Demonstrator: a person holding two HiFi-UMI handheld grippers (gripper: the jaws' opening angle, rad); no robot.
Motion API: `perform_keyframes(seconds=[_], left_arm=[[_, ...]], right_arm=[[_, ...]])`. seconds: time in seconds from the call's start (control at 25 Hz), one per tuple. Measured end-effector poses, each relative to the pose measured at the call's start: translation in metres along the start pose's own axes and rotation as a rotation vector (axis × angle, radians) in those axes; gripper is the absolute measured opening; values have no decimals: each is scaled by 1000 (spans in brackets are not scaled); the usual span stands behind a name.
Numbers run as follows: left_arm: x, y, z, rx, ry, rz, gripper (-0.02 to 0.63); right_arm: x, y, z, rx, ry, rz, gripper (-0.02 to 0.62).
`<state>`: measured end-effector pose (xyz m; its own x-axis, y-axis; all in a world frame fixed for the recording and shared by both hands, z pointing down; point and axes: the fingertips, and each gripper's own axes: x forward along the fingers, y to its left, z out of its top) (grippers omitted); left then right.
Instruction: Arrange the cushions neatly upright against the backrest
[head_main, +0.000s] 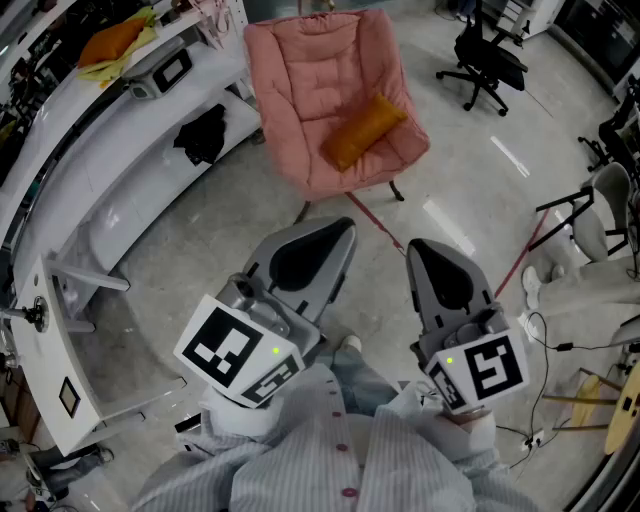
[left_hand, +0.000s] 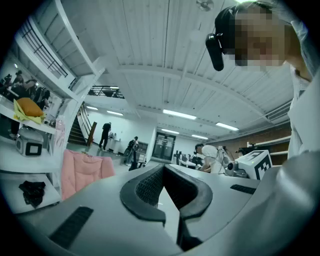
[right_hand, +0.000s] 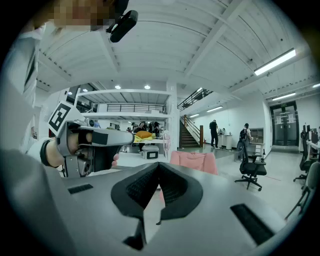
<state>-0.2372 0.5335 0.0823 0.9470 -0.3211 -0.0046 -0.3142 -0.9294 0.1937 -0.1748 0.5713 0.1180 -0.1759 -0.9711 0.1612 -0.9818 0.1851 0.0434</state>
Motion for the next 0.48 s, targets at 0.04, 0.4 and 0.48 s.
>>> perform_keyframes(seconds=[0.04, 0.4, 0.48], left_arm=[[2, 0, 0, 1, -1, 3, 11], [11, 1, -3, 10, -11, 32, 11], [13, 0, -4, 11, -12, 40, 11]], right_arm=[[1, -2, -1, 1, -2, 6, 12], [3, -12, -8, 24, -8, 27, 12], [2, -15, -9, 31, -11, 36, 12]])
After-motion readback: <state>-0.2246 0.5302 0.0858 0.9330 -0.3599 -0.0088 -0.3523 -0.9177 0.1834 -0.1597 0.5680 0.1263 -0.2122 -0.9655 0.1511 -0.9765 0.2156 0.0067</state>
